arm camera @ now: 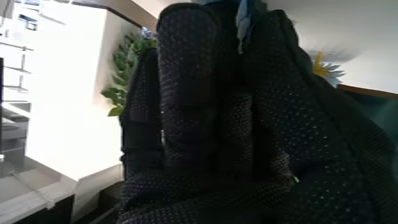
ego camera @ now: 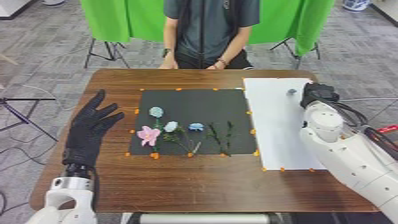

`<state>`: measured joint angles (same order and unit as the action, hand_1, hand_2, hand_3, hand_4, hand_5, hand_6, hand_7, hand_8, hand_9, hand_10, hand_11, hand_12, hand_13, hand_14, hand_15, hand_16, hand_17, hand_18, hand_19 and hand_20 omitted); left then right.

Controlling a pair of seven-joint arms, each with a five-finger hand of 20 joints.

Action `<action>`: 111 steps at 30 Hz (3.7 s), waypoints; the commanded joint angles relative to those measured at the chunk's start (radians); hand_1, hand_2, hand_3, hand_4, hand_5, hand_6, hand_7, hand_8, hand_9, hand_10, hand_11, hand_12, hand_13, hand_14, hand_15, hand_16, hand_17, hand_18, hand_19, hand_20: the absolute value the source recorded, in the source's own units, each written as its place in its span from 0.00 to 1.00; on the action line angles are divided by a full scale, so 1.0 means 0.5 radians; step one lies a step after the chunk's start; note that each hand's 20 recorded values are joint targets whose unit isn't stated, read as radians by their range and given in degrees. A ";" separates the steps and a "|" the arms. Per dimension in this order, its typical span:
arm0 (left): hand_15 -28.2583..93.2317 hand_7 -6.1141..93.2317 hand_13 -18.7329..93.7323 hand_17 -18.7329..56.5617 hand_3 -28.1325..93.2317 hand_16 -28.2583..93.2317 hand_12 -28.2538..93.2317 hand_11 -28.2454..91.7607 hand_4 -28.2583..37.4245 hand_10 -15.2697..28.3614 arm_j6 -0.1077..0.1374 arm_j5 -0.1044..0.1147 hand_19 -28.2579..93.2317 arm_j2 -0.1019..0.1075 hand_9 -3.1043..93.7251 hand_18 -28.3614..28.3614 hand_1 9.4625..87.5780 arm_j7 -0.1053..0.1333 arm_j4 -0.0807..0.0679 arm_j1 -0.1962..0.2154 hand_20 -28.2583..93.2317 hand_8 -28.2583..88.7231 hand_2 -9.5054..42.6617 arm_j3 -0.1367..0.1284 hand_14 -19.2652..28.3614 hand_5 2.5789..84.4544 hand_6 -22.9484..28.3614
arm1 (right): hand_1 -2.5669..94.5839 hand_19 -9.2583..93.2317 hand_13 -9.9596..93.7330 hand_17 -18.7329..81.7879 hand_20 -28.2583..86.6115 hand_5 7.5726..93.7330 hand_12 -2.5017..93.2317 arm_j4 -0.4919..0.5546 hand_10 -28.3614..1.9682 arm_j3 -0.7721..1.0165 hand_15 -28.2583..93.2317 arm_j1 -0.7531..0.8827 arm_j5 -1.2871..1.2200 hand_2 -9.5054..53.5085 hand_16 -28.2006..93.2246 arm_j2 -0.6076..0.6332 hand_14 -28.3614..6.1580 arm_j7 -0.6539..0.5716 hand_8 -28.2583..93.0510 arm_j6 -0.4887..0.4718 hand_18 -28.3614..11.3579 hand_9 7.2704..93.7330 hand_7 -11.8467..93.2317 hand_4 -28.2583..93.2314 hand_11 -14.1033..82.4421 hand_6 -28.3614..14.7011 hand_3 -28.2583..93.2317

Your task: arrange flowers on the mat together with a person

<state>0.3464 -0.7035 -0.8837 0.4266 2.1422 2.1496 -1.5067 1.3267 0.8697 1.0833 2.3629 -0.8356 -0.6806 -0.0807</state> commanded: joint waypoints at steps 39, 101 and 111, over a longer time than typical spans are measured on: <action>0.57 0.17 0.43 0.14 0.89 0.18 0.30 0.41 0.00 0.74 0.020 0.017 0.63 0.013 0.41 0.92 0.18 0.029 0.018 0.029 0.36 0.16 0.27 -0.006 0.95 0.38 0.51 | 0.65 0.77 0.85 0.42 0.48 0.86 0.39 0.699 0.75 -0.636 0.58 -0.024 0.085 0.00 0.54 -0.263 0.81 0.598 0.24 0.238 0.38 0.96 0.34 0.00 0.24 0.76 0.79; 0.57 0.17 0.43 0.14 0.89 0.18 0.30 0.39 0.00 0.72 0.063 -0.008 0.62 0.012 0.40 0.92 0.17 0.016 0.052 0.133 0.35 0.16 0.27 -0.026 0.94 0.38 0.51 | 0.24 0.61 0.48 0.24 0.40 0.48 0.16 1.632 0.46 1.133 0.54 1.379 -2.520 0.21 0.30 -0.126 0.28 0.844 0.13 0.275 0.26 0.48 0.25 0.02 0.27 0.65 0.89; 0.57 0.17 0.42 0.14 0.89 0.18 0.30 0.39 0.00 0.71 0.046 -0.026 0.62 -0.006 0.39 0.92 0.17 0.009 0.047 0.145 0.35 0.16 0.27 -0.030 0.93 0.38 0.50 | 0.21 0.58 0.43 0.21 0.40 0.39 0.16 1.687 0.48 1.145 0.50 1.589 -2.614 0.25 0.32 -0.386 0.27 0.910 0.14 0.285 0.26 0.41 0.23 0.01 0.23 0.67 0.89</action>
<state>0.3732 -0.7065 -0.8724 0.4424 2.1654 2.2050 -1.5214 2.1545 1.4766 1.8186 1.0027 -0.9399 -0.2514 0.0522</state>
